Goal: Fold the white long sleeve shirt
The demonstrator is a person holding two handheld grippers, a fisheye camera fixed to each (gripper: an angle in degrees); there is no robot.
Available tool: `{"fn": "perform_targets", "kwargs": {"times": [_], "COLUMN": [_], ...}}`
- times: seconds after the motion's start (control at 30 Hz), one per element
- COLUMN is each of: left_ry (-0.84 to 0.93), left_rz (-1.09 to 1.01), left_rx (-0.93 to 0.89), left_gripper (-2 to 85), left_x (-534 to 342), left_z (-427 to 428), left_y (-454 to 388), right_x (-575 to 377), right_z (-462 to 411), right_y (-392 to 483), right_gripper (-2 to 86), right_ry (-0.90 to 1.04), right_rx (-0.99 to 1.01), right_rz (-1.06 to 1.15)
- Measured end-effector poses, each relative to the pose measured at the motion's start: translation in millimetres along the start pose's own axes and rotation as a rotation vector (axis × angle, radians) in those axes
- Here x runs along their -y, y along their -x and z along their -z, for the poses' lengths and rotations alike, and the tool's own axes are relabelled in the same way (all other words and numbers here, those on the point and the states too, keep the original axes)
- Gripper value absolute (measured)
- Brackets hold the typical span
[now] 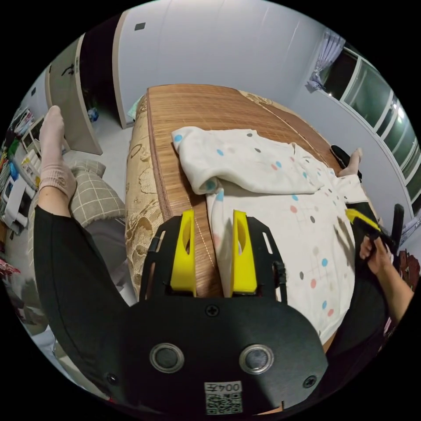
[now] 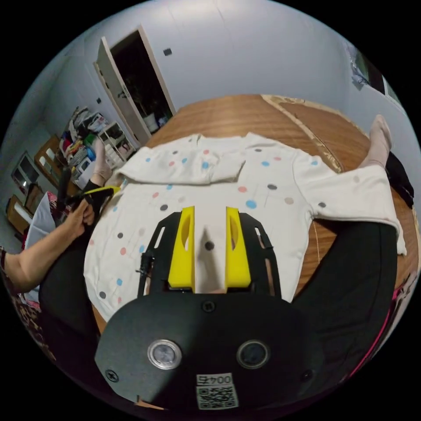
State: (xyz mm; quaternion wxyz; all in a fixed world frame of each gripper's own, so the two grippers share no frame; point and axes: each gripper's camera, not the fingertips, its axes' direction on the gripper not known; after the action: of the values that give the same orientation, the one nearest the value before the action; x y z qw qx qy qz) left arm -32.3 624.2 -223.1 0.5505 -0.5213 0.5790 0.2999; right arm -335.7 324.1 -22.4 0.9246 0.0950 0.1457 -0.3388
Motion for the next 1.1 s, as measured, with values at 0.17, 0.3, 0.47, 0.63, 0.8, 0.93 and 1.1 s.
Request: {"fn": "perform_targets", "kwargs": {"times": [0.17,0.3,0.47,0.63,0.8,0.93,1.1], "left_ry": [-0.054,-0.051,-0.055,-0.022,-0.01,0.011,0.02], "left_rz": [-0.027,0.0,0.022,0.033,0.012,0.009,-0.033], "left_rx": [0.019,-0.02,-0.012,0.013,0.045,0.065,0.151], "left_gripper": [11.3,11.3,11.4,11.0,9.6,8.0,6.6], "left_x": [8,14,21,27,34,37,38], "left_z": [-8,-24,-36,-53,-65,-73,-78], "left_y": [-10,-12,-15,-18,-24,-24,-30], "right_x": [36,61,80,104,165,198,186], "right_z": [-20,-46,-70,-78,-39,8,8], "right_y": [-42,-61,-65,-54,-10,19,-3], "right_gripper": [12.6,13.7,12.5,2.9,-0.1,-0.5,-0.6], "right_ry": [-0.006,0.027,0.077,0.128,0.034,-0.061,-0.052], "right_rx": [0.135,0.148,0.155,0.154,0.136,0.075,-0.141], "right_rz": [-0.194,-0.276,-0.331,-0.311,-0.112,0.036,0.003]}}
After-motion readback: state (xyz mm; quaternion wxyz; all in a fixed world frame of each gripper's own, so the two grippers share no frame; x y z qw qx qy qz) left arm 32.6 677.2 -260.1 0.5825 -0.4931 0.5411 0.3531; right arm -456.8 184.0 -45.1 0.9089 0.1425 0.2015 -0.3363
